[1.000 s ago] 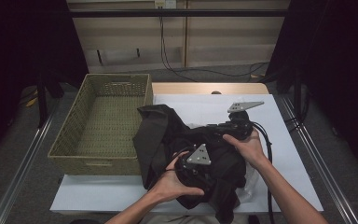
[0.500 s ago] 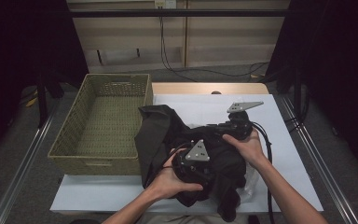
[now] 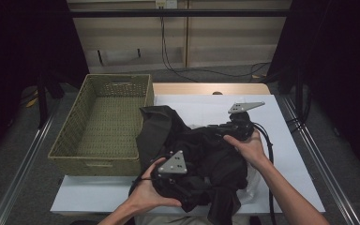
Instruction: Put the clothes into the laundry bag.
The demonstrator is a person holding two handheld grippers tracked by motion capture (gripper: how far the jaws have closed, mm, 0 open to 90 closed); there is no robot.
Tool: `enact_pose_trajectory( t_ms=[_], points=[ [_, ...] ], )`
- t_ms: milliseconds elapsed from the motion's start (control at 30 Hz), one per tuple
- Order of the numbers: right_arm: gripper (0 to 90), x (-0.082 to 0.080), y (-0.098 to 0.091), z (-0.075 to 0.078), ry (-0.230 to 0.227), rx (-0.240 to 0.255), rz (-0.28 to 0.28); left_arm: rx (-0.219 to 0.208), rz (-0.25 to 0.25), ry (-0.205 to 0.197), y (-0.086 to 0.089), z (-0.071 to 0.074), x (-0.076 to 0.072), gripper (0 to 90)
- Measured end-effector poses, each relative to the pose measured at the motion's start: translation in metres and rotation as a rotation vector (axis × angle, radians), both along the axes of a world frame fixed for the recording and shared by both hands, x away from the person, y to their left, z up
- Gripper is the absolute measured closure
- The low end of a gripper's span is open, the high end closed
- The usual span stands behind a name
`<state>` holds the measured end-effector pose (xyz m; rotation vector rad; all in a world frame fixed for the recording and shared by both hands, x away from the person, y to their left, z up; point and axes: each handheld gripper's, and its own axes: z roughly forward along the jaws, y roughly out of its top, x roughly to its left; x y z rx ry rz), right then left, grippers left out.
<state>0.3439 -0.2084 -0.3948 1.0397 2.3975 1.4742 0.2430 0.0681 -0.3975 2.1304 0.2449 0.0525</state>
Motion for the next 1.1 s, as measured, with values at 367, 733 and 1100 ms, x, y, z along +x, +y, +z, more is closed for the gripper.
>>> enact_pose_trajectory(
  t_ms=[367,733,1100],
  points=[
    [89.8,-0.001,0.000,0.000,0.002,0.001,0.005,-0.135,0.329,-0.058,0.075,0.036,0.057,14.7],
    [89.8,-0.001,0.001,0.000,-0.002,-0.002,0.003,-0.013,0.463,0.028,0.096,0.016,0.069,13.9],
    [89.8,0.000,0.002,0.000,-0.004,-0.006,0.006,0.035,0.501,-0.049,0.107,0.021,0.062,79.5]
  ],
)
